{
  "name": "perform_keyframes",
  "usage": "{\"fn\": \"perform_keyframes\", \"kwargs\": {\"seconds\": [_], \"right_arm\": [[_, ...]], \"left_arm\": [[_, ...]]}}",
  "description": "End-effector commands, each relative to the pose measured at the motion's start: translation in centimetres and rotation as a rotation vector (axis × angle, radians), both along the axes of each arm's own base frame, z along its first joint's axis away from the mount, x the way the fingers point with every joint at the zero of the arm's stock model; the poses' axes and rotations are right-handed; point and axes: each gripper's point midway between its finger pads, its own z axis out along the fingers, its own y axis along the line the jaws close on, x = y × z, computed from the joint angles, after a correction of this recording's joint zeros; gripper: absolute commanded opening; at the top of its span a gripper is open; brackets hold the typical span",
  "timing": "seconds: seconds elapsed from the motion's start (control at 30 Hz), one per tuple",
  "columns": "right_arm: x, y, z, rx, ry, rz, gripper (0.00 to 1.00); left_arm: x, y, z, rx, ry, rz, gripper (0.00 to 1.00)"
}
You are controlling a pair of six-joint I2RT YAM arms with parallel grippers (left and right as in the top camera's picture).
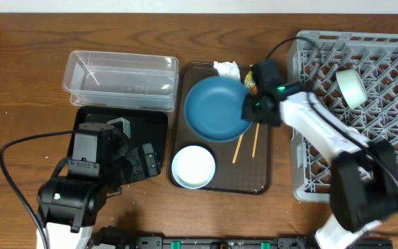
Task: Sort waste into correct bins and load items into the dishwasher rack
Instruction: 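Lift the teal plate and stand it in the dish rack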
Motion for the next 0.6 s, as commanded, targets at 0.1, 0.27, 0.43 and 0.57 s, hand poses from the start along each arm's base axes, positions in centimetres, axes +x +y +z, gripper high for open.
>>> {"fn": "perform_keyframes", "kwargs": {"seconds": [0.1, 0.27, 0.43, 0.57], "right_arm": [[1.5, -7.4, 9.9, -0.154, -0.283, -0.098, 0.01], [-1.4, -20.3, 18.3, -0.722, -0.471, -0.471, 0.01], [-5.9, -28.3, 26.3, -1.202, -0.59, -0.866, 0.01], [-7.0, -31.6, 27.5, -1.314, -0.529, -0.953, 0.01]], "left_arm": [[0.2, 0.1, 0.5, 0.011, -0.016, -0.004, 0.96], [0.2, 0.1, 0.5, 0.011, -0.016, -0.004, 0.96], [0.2, 0.1, 0.5, 0.011, -0.016, -0.004, 0.96], [0.2, 0.1, 0.5, 0.011, -0.016, -0.004, 0.96]]}}
